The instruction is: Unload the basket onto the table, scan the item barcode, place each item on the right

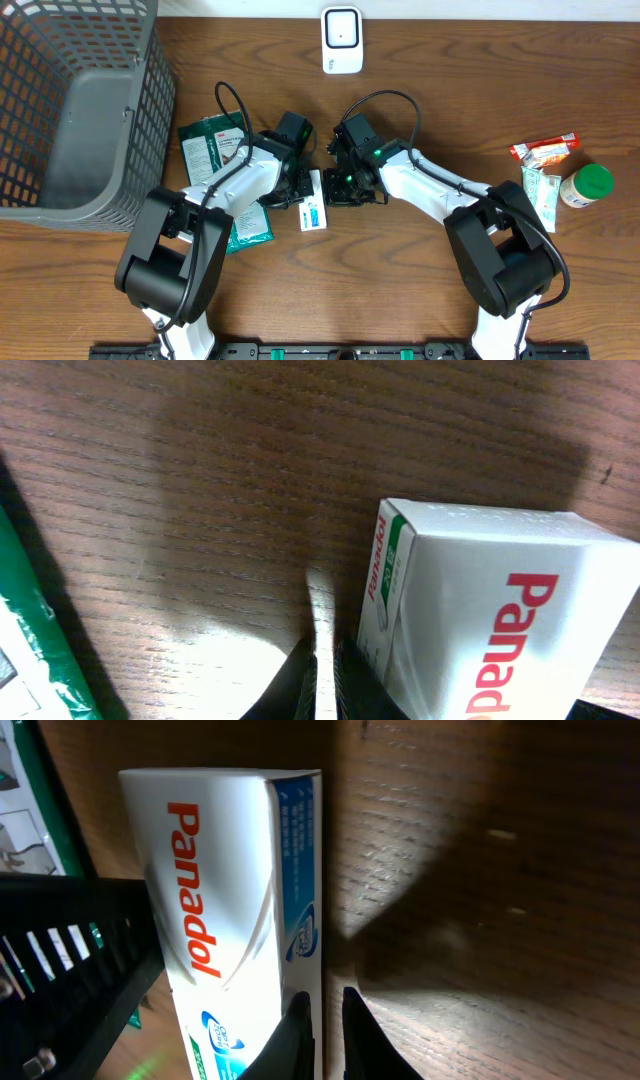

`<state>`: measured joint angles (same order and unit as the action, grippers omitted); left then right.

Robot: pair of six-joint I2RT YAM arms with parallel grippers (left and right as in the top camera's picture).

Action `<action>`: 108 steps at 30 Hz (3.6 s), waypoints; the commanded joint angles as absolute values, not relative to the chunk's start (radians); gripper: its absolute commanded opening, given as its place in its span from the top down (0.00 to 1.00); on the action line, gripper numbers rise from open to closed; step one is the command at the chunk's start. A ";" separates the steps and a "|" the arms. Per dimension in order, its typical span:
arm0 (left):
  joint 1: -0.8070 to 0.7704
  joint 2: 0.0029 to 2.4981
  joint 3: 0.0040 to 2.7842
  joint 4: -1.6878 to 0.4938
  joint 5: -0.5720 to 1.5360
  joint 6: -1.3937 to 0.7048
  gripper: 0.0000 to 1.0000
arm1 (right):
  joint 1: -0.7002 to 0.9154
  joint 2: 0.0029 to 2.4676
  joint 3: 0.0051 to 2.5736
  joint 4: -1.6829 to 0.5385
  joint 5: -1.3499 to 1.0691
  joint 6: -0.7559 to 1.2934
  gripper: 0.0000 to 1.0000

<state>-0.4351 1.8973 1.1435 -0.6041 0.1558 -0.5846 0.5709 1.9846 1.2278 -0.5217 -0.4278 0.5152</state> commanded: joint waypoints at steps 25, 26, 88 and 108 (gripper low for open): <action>-0.455 1.910 1.117 -0.574 0.130 -0.604 0.89 | 0.626 1.922 1.260 -0.437 -0.690 0.493 0.90; -0.455 1.910 1.117 -0.573 0.126 -0.604 0.89 | 0.626 1.921 1.260 -0.437 -0.690 0.493 0.90; -0.073 1.594 1.130 -0.722 0.006 -0.536 0.23 | 0.884 2.073 1.613 -0.868 0.089 0.789 0.35; -0.073 1.594 1.130 -0.722 0.006 -0.536 0.17 | 0.884 2.072 1.530 -0.789 0.072 0.858 0.72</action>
